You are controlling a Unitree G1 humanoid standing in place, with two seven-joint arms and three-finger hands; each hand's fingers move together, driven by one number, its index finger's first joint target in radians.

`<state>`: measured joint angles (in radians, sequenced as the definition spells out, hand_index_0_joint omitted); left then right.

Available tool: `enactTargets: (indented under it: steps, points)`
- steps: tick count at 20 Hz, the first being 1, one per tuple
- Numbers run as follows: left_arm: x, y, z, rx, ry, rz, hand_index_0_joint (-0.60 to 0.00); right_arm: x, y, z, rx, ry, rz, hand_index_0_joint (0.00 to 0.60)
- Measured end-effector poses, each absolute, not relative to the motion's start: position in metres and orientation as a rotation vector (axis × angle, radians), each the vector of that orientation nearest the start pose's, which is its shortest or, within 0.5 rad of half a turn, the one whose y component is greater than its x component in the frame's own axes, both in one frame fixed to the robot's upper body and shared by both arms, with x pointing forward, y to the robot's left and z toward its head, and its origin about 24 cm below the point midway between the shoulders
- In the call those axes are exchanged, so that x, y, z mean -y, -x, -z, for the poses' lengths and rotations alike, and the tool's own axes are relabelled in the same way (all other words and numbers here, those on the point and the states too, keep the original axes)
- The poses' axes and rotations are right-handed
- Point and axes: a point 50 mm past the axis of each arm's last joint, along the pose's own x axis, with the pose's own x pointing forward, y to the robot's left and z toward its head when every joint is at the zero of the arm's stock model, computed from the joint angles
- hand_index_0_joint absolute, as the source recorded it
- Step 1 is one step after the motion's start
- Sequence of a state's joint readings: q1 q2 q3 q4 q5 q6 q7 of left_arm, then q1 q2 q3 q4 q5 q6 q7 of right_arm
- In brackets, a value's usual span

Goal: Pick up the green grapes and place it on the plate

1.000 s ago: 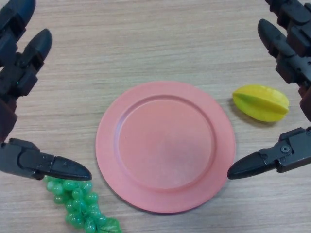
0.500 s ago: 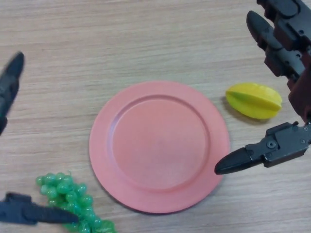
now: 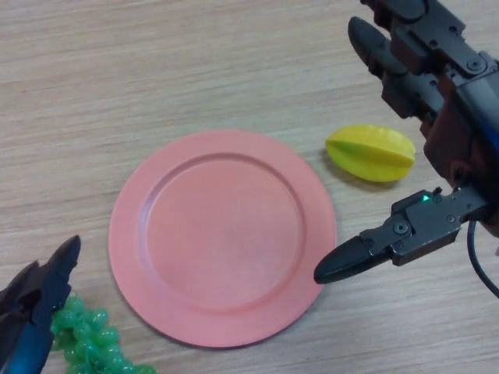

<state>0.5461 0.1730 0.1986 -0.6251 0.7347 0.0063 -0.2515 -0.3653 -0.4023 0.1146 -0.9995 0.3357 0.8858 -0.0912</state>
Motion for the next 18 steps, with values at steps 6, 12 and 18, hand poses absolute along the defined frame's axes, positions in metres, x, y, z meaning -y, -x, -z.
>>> enactTargets:
  steps: [6,12,18]
  points:
    - [-0.228,-0.151,-0.059,-0.183,-1.163,-0.015,0.000,0.113,-0.208,-0.234,0.380,0.236,-0.384,0.000]
    - [-0.233,-0.161,-0.045,-0.179,-1.324,-0.060,-0.449,0.113,-0.208,-0.233,0.378,0.234,-0.384,0.000]
    - [-0.227,-0.151,-0.045,0.017,-1.454,0.054,-0.600,0.117,-0.208,-0.230,0.361,0.238,-0.362,0.000]
